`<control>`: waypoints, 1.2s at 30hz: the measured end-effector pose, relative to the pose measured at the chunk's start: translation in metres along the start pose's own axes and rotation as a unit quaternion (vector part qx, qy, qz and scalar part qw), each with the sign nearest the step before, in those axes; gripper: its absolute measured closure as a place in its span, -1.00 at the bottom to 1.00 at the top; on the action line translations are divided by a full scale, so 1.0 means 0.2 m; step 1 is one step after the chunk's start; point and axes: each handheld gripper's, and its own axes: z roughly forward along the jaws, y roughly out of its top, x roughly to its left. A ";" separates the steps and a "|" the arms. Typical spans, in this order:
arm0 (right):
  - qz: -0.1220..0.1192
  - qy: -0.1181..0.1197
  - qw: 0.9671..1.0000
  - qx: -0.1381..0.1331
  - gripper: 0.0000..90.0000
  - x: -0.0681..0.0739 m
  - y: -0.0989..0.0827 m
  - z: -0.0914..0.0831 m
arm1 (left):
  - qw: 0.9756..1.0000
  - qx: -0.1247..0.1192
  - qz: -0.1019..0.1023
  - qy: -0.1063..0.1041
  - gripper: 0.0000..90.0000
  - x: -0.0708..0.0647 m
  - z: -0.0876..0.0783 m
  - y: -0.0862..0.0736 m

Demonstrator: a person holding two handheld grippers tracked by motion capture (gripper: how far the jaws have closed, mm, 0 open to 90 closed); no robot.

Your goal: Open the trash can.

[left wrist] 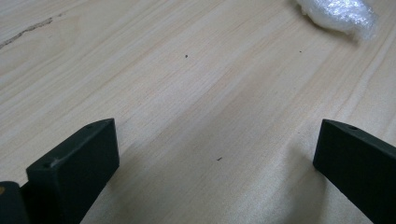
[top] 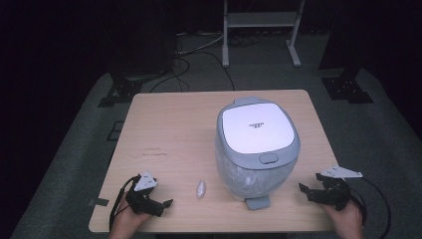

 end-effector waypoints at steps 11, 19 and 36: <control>-0.001 0.031 0.999 -0.028 0.10 0.01 0.06 -0.08 | 1.000 0.000 0.000 0.000 -1.00 0.00 0.00 0.00; -0.006 0.048 0.998 -0.044 0.39 0.01 0.09 -0.13 | 1.000 0.000 0.000 0.000 -1.00 0.00 0.00 0.00; -0.001 0.100 0.993 -0.060 1.00 0.00 0.18 -0.23 | 1.000 0.000 0.000 0.000 -1.00 0.00 0.00 0.00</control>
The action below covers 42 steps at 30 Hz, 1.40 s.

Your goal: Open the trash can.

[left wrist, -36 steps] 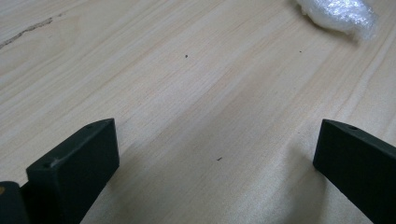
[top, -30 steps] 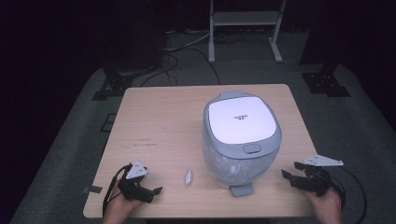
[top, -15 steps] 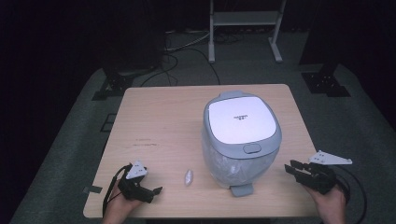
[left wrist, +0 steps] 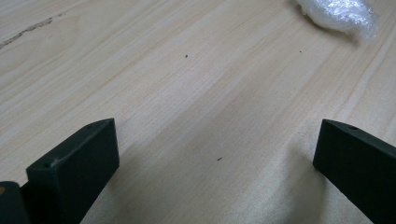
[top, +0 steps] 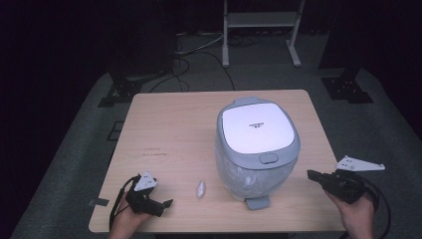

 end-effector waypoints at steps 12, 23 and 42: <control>-0.005 0.031 0.999 -0.015 1.00 0.01 0.11 -0.07 | 1.000 0.001 0.000 0.000 -1.00 0.00 0.00 0.00; -0.012 0.057 0.997 -0.044 1.00 0.03 0.22 -0.15 | 1.000 0.001 0.000 0.000 -1.00 0.00 0.00 0.00; -0.048 0.111 0.989 -0.086 1.00 0.14 0.46 -0.28 | 1.000 0.000 0.000 0.000 -1.00 0.00 0.00 0.00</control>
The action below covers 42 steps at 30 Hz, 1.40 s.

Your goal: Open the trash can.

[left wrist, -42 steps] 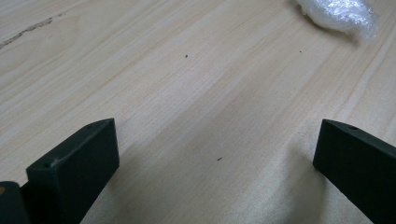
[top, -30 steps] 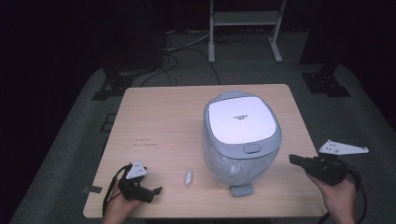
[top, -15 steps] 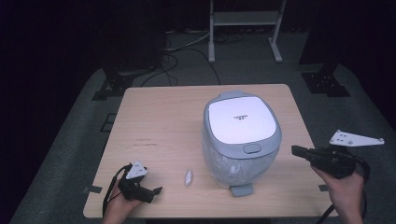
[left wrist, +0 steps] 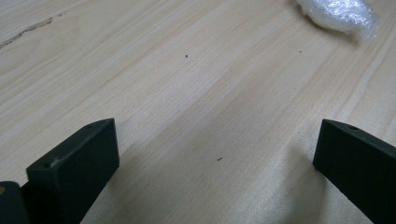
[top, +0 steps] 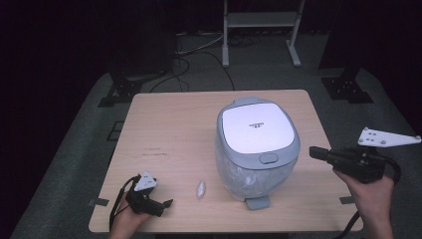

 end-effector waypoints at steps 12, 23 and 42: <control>-0.018 0.033 0.999 -0.012 1.00 0.07 0.11 0.01 | 1.000 0.000 0.000 0.000 -1.00 0.00 0.00 0.00; -0.036 0.065 0.997 -0.022 1.00 0.15 0.20 0.03 | 1.000 0.000 0.000 0.000 -1.00 0.00 0.00 0.00; -0.065 0.112 0.992 -0.008 1.00 0.28 0.26 0.17 | 1.000 0.000 0.000 0.000 -1.00 0.00 0.00 0.00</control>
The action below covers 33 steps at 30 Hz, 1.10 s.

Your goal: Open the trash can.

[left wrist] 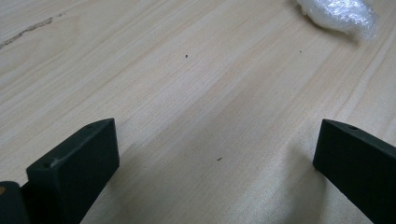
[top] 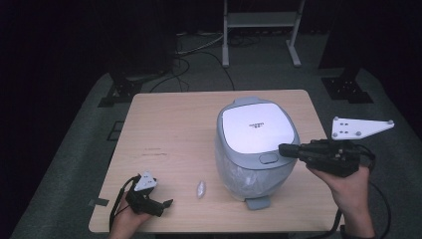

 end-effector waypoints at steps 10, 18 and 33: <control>0.000 0.006 1.000 0.012 1.00 0.01 -0.01 0.07 | 1.000 0.000 0.000 0.000 -1.00 0.00 0.00 0.00; 0.004 0.011 1.000 0.022 1.00 0.00 -0.02 0.11 | 1.000 0.000 0.000 0.000 -1.00 0.00 0.00 0.00; 0.000 0.002 0.999 0.033 1.00 0.01 -0.03 0.13 | 1.000 0.000 0.000 0.000 -1.00 0.00 0.00 0.00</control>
